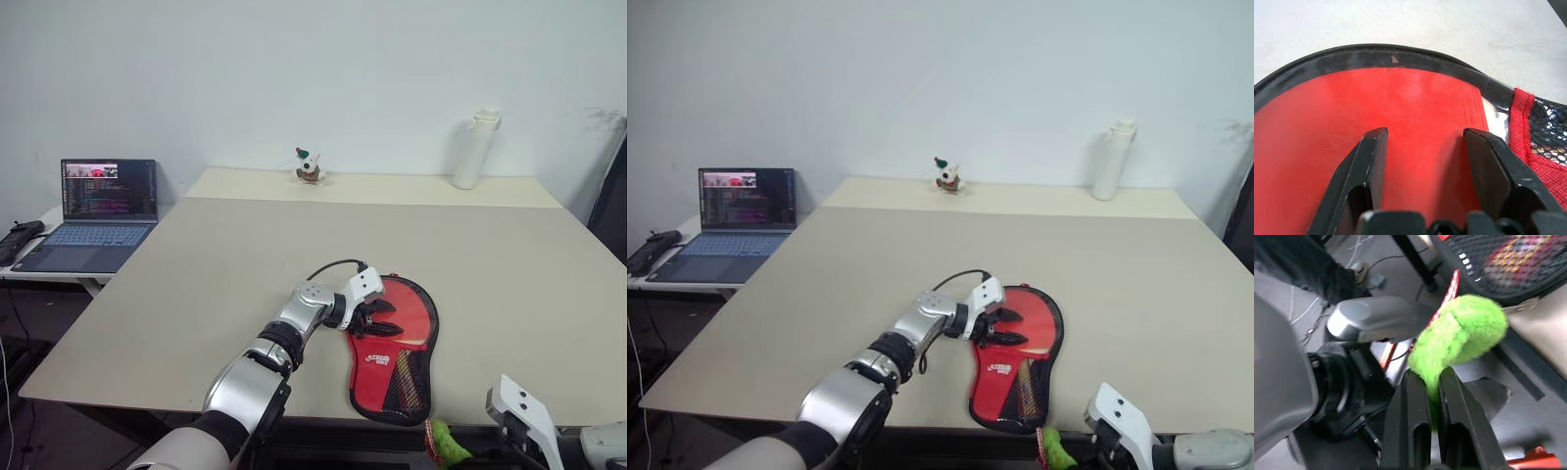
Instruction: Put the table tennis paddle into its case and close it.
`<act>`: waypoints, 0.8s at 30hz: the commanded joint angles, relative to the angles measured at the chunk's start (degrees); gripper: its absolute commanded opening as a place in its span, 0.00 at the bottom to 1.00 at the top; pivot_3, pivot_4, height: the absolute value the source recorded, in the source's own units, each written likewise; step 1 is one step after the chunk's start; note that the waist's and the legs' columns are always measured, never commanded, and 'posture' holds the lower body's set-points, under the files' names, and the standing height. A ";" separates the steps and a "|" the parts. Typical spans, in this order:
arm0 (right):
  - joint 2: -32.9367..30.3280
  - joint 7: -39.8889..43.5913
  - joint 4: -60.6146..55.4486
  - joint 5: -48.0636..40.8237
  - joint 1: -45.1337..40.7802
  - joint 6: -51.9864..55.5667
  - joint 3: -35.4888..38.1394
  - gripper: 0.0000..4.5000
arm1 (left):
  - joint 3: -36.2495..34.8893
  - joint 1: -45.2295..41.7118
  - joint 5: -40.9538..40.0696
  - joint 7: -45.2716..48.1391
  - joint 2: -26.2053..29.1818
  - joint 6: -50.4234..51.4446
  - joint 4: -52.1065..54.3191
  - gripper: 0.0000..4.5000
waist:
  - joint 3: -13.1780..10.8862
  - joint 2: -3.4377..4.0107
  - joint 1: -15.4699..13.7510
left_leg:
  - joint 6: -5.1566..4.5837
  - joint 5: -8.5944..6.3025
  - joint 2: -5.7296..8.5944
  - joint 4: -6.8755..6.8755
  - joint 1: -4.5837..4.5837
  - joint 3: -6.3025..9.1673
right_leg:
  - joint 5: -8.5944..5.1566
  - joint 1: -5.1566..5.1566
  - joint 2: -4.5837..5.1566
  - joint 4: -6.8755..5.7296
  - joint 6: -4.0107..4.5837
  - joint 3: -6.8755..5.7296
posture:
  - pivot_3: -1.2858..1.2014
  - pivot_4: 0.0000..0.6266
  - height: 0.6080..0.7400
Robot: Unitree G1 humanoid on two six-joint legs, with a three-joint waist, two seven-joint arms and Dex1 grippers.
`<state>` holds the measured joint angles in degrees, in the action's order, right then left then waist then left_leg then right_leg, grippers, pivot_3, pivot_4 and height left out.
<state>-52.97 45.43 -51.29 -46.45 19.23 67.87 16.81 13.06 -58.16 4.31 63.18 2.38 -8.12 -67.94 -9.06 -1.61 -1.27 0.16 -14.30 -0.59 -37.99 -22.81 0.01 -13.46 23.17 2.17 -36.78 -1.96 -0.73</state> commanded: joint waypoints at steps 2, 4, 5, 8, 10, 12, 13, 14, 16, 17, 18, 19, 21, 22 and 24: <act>-2.34 2.39 0.57 -1.74 0.01 -2.10 2.01 0.26 | 1.20 1.81 2.46 -0.34 -0.10 1.73 -2.97 0.59 | 0.00 -0.01 -0.01 | 0.00 0.00 0.00 0.00 0.00 0.00 | 0.00 0.00 0.00 0.00 0.00 0.00 | 0.52 0.24 1.00; -2.31 3.54 1.90 -3.56 -1.16 -2.88 3.89 0.42 | 1.17 1.86 2.44 -0.34 -0.10 1.65 -2.86 0.59 | -0.01 -0.02 -0.01 | 0.00 0.00 0.00 0.00 0.00 0.01 | 0.00 0.00 0.00 0.00 0.00 -0.01 | 0.52 0.24 1.00; -2.27 3.81 2.45 -4.41 -1.64 -3.03 4.56 0.50 | 1.15 1.87 2.42 -0.33 -0.09 1.64 -2.84 0.59 | -0.01 -0.02 0.00 | 0.00 0.00 0.00 0.00 0.01 0.00 | 0.00 0.00 0.00 -0.01 0.00 0.00 | 0.52 0.24 1.00; -1.51 2.56 7.65 -6.85 -6.49 -2.86 7.12 0.72 | 1.07 1.87 2.23 0.44 0.66 0.62 -1.88 0.59 | -0.02 -0.03 0.02 | 0.00 0.00 0.00 0.00 0.01 0.00 | 0.00 0.00 0.00 -0.01 0.00 0.00 | 0.52 0.24 1.00; -0.37 0.27 11.69 -4.35 -10.39 -5.53 6.82 0.72 | 0.35 1.92 1.24 1.78 1.64 -0.02 -0.32 0.59 | -0.02 -0.03 0.03 | 0.00 0.00 0.00 -0.01 0.02 -0.02 | 0.00 0.00 0.00 0.00 0.00 0.01 | 0.52 0.24 1.00; 0.77 -0.70 14.32 -1.25 -13.12 -9.62 5.51 0.72 | -0.63 2.35 0.02 3.11 2.92 -0.36 1.82 0.59 | -0.06 -0.02 0.15 | 0.00 0.00 -0.02 0.01 0.00 -0.02 | -0.01 0.04 -0.01 -0.01 0.02 0.01 | 0.52 0.24 1.00; 1.49 -1.21 15.59 0.26 -14.41 -11.75 4.75 0.72 | -1.10 2.85 -0.61 3.98 3.73 -0.51 3.38 0.59 | -0.07 -0.02 0.34 | 0.00 0.00 -0.04 0.04 -0.02 -0.03 | -0.01 0.08 -0.02 -0.01 0.02 0.01 | 0.52 0.24 1.00; 2.30 -1.31 16.75 1.37 -15.85 -13.83 3.88 0.72 | -1.75 3.59 -1.47 4.86 4.72 -0.34 5.46 0.59 | -0.10 -0.02 0.53 | 0.00 0.00 -0.05 0.11 -0.03 -0.04 | -0.01 0.10 -0.04 0.00 0.03 0.02 | 0.52 0.24 1.00; 4.58 -1.07 18.90 2.74 -18.51 -17.91 2.61 0.72 | -3.00 5.47 -3.27 6.55 6.73 0.83 10.31 0.59 | -0.21 0.02 0.93 | -0.01 -0.01 -0.08 0.16 -0.08 -0.04 | -0.03 0.17 -0.10 -0.01 0.06 0.03 | 0.52 0.24 1.00; 5.23 -0.88 20.64 4.50 -20.30 -20.49 1.41 0.72 | -4.12 7.13 -4.57 6.77 8.30 1.96 14.13 0.59 | -0.28 0.02 1.23 | -0.02 -0.01 -0.08 0.18 -0.09 -0.04 | -0.04 0.20 -0.11 -0.01 0.07 0.04 | 0.52 0.24 1.00; 5.88 -0.39 22.77 5.46 -22.28 -22.07 0.42 0.72 | -5.24 9.02 -5.87 6.80 10.00 3.45 18.35 0.59 | -0.42 0.06 1.46 | -0.02 -0.02 -0.12 0.19 -0.09 -0.04 | -0.04 0.20 -0.15 -0.03 0.09 0.05 | 0.52 0.24 1.00; 6.54 0.02 25.40 7.61 -24.59 -25.05 -1.02 0.72 | -6.71 11.39 -7.46 6.84 12.14 5.45 23.28 0.59 | -0.55 0.08 1.77 | -0.03 -0.02 -0.13 0.19 -0.09 -0.05 | -0.04 0.23 -0.16 -0.07 0.09 0.08 | 0.52 0.24 1.00; 7.55 1.76 31.39 9.75 -29.01 -28.47 -3.24 0.72 | -9.79 16.54 -10.57 5.59 16.00 11.05 33.06 0.59 | -0.84 0.01 2.11 | -0.03 -0.02 -0.16 0.15 -0.10 -0.09 | -0.04 0.29 -0.16 -0.14 0.09 0.13 | 0.52 0.24 1.00; 8.59 2.16 34.25 10.50 -30.96 -30.69 -3.58 0.72 | -11.01 18.98 -11.73 4.56 17.56 13.54 37.36 0.59 | -0.95 -0.06 2.36 | -0.03 -0.02 -0.18 0.14 -0.09 -0.12 | -0.02 0.32 -0.16 -0.17 0.11 0.15 | 0.52 0.24 1.00; 9.80 3.32 39.67 12.02 -34.37 -33.45 -4.80 0.72 | -13.14 24.42 -14.10 2.28 20.08 18.44 46.14 0.59 | -1.04 -0.08 2.45 | -0.03 -0.01 -0.19 0.13 -0.09 -0.08 | -0.02 0.32 -0.16 -0.19 0.11 0.14 | 0.52 0.24 1.00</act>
<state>-43.66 47.49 -14.22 -35.73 -13.41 37.76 12.16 1.87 -35.10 -6.80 66.98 21.75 6.85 -29.39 -10.10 -1.69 1.18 0.14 -14.32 -0.76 -37.86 -22.91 -0.06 -13.48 23.48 2.03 -36.97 -1.84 -0.59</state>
